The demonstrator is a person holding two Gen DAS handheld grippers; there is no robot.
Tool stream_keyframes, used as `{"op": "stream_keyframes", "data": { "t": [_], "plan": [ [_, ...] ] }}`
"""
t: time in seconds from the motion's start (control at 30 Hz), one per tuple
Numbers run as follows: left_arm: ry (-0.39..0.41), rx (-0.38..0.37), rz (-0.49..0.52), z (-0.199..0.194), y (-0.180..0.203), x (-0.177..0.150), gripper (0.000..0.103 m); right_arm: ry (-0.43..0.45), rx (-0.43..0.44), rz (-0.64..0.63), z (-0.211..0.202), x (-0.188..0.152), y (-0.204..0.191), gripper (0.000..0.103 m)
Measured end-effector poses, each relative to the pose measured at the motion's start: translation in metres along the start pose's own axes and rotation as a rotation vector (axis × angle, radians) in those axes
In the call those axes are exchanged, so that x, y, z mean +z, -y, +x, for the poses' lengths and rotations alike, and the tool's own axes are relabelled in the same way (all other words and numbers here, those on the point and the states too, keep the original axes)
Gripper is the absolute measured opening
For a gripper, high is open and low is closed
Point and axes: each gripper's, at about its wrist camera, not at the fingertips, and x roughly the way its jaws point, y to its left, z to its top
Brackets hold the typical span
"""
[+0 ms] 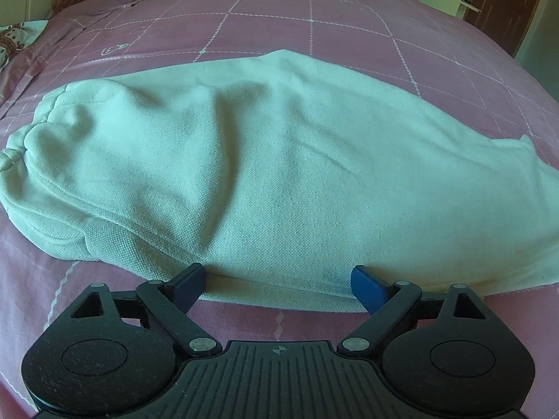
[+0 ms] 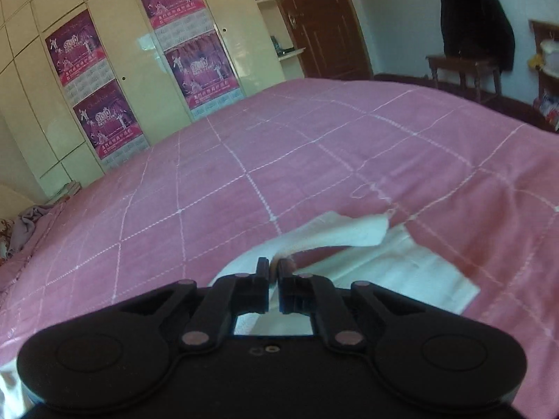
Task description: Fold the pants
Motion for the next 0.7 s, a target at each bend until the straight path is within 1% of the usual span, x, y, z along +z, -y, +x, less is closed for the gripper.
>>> {"op": "stream_keyframes", "data": {
  "t": [0.03,0.07,0.13,0.17,0.2,0.27,0.3,0.37,0.4,0.47,0.6,0.67,0.7],
  "plan": [
    [0.000,-0.001,0.003,0.000,0.000,0.000,0.091,-0.018,-0.032,-0.011,-0.003,-0.010,0.008,0.005],
    [0.001,-0.002,0.006,0.000,0.000,-0.001,0.092,-0.067,-0.068,-0.020,0.001,-0.023,0.019,0.005],
    [0.001,-0.002,0.007,0.000,0.001,-0.001,0.092,-0.169,-0.133,0.009,0.014,-0.043,0.043,0.004],
    [0.001,-0.002,0.006,0.000,0.001,-0.001,0.092,-0.199,-0.146,0.034,0.019,-0.049,0.052,0.004],
    [0.000,-0.002,0.007,0.000,0.001,-0.001,0.092,-0.206,-0.129,0.059,0.020,-0.051,0.058,0.003],
    [0.001,-0.001,0.006,0.000,0.000,-0.001,0.092,-0.188,-0.093,0.109,0.018,-0.045,0.065,0.013],
    [0.001,-0.001,0.006,0.000,0.000,-0.001,0.092,-0.176,-0.084,0.136,0.018,-0.041,0.067,0.022],
    [0.001,0.003,0.004,0.000,0.000,-0.001,0.093,-0.145,-0.078,0.177,0.018,-0.030,0.072,0.029],
    [0.001,0.005,0.003,0.000,0.000,-0.001,0.093,-0.139,-0.075,0.196,0.019,-0.027,0.074,0.035],
    [0.000,0.007,0.000,0.000,0.001,-0.001,0.093,-0.137,-0.069,0.231,0.019,-0.023,0.079,0.038],
    [0.001,0.005,0.003,0.001,0.001,-0.002,0.095,-0.098,-0.072,0.260,0.009,-0.021,0.086,0.038],
    [0.000,0.007,0.004,0.002,0.002,-0.002,0.096,-0.096,-0.047,0.291,0.010,-0.020,0.090,0.037],
    [0.000,0.008,0.005,0.002,0.002,-0.002,0.097,-0.117,-0.030,0.298,0.016,-0.019,0.091,0.034]
  ]
}}
